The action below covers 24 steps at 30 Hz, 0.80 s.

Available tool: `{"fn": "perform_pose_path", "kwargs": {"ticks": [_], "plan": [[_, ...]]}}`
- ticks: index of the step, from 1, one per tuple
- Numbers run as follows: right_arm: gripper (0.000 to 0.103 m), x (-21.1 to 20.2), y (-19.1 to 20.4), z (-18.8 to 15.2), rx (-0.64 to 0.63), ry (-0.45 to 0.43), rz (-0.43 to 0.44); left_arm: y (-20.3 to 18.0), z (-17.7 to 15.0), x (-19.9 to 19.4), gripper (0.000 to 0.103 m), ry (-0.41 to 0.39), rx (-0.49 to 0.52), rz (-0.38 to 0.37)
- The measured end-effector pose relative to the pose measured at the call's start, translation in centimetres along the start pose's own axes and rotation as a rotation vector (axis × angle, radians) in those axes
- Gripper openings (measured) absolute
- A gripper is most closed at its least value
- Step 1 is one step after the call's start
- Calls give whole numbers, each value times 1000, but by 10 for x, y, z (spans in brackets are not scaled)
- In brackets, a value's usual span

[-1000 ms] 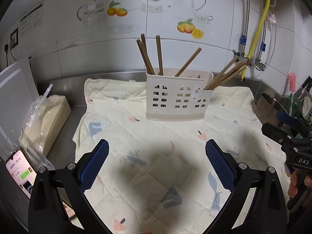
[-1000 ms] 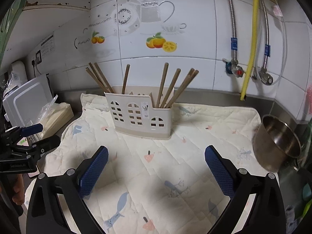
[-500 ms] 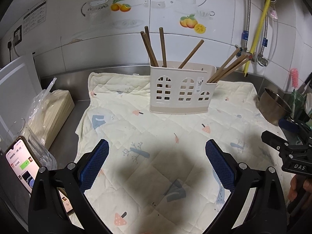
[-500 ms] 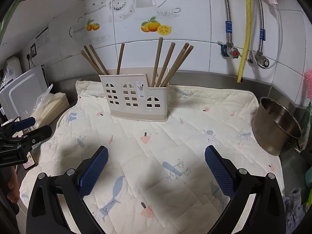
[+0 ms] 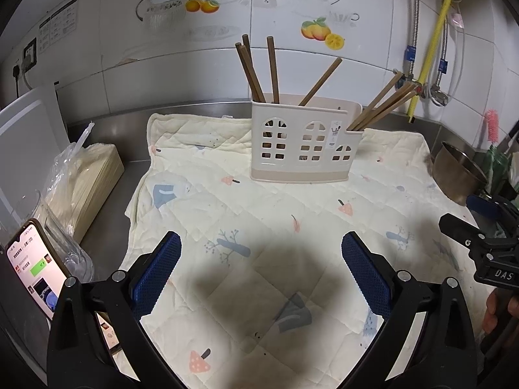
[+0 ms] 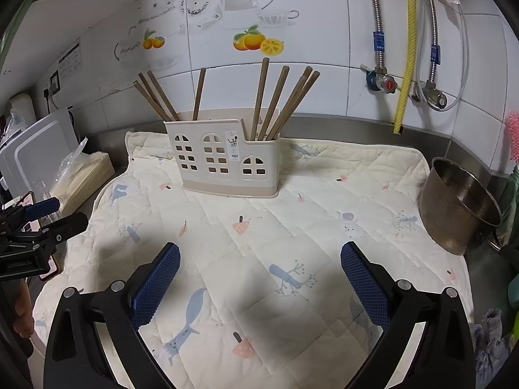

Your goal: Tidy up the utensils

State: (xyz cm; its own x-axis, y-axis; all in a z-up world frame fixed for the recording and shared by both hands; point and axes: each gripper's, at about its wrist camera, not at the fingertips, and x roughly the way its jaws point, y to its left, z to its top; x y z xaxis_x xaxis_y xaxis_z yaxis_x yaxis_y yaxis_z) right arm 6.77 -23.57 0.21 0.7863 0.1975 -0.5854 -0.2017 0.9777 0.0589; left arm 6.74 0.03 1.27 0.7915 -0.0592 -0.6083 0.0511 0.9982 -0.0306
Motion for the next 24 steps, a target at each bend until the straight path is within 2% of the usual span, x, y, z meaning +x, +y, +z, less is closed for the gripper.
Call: {"fn": "perform_pose_path", "kwargs": {"ticks": [24], "plan": [[96,2,7,-2,-6,1,1,2,-3,0,98,-10,7,8]]}}
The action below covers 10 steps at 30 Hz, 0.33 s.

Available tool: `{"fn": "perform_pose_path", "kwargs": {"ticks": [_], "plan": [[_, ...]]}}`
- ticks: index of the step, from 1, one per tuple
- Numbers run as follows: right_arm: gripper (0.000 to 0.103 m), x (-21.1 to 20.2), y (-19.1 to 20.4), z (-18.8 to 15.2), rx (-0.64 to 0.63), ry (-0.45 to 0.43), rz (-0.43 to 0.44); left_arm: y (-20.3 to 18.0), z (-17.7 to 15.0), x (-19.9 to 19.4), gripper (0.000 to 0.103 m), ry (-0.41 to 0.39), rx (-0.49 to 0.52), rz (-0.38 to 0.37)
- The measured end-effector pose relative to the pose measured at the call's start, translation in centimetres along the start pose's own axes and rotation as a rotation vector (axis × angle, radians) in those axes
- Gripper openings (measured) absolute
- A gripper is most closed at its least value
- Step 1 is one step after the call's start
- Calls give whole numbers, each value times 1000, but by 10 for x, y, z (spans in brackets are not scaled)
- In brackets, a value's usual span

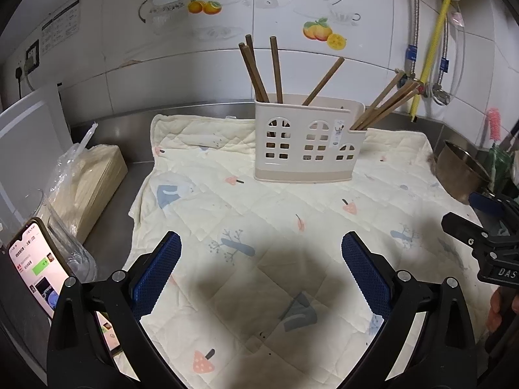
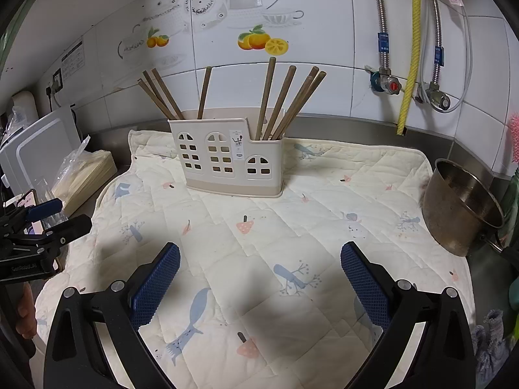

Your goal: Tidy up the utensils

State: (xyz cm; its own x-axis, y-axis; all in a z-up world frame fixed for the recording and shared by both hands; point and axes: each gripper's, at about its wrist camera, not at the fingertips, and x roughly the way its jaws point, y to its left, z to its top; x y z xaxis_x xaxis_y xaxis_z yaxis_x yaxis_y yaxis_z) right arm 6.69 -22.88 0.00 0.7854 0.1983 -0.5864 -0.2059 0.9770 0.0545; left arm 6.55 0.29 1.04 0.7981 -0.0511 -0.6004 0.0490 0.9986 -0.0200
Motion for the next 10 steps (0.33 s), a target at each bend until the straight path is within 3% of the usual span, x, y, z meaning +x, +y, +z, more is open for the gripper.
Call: {"fn": "perform_pose_path", "kwargs": {"ticks": [10], "plan": [[96,2,-1,-2,1,9,-2,4,-1,6,98,18,-13,-1]]}}
